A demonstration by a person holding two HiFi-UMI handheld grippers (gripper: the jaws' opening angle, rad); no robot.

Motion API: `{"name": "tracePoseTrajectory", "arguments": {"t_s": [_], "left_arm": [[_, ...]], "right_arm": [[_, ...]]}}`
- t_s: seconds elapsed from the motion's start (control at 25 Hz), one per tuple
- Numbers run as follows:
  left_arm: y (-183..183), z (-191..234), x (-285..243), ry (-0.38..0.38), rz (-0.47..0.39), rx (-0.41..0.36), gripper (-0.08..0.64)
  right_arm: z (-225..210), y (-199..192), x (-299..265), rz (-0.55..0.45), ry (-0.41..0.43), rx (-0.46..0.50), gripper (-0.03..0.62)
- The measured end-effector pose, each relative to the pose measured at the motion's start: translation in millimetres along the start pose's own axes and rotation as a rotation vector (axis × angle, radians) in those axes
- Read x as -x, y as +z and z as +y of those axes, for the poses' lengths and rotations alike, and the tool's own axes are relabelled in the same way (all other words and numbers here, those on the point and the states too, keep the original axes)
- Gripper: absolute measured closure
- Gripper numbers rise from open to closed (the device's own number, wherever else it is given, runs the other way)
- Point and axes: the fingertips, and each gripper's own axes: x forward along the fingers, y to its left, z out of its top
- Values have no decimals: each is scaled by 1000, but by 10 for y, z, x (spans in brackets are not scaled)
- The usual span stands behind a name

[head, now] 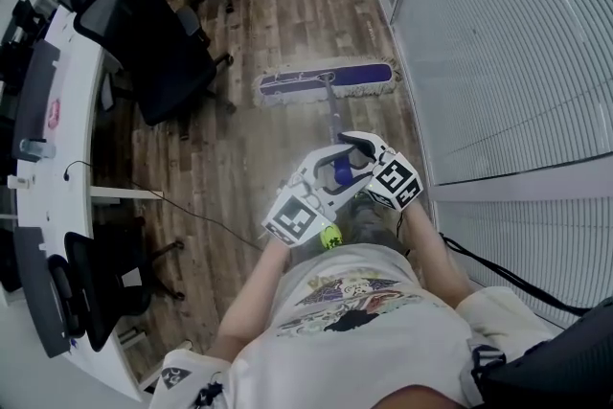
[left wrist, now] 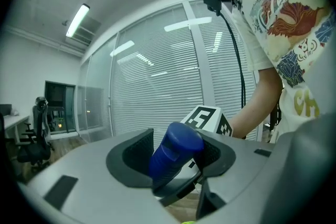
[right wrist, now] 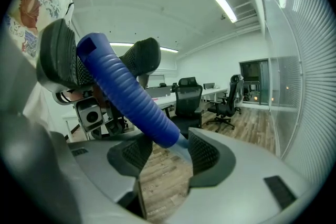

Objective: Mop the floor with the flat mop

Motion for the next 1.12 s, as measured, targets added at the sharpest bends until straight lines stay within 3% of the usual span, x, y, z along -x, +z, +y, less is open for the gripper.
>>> {"name": "tracePoseTrajectory", "arguments": {"t_s": [0.2,0.48,0.96,1.12], "left_arm": [[76,160,-52,-14,-33,-14,368],[37,467,-252,-12,-13,-31,367],[177,1763,-1056,16,-22,-5,359],[126,2101,-1450,15,13,-11,356]], "right_arm": [[-148,98,-59,-25,-17,-13,390],[-493,139,-171,-8,-4,1,390],[-1865,516,-573,-18,60,0,388],[-2370,519,-626,-15,77,8,387]]}}
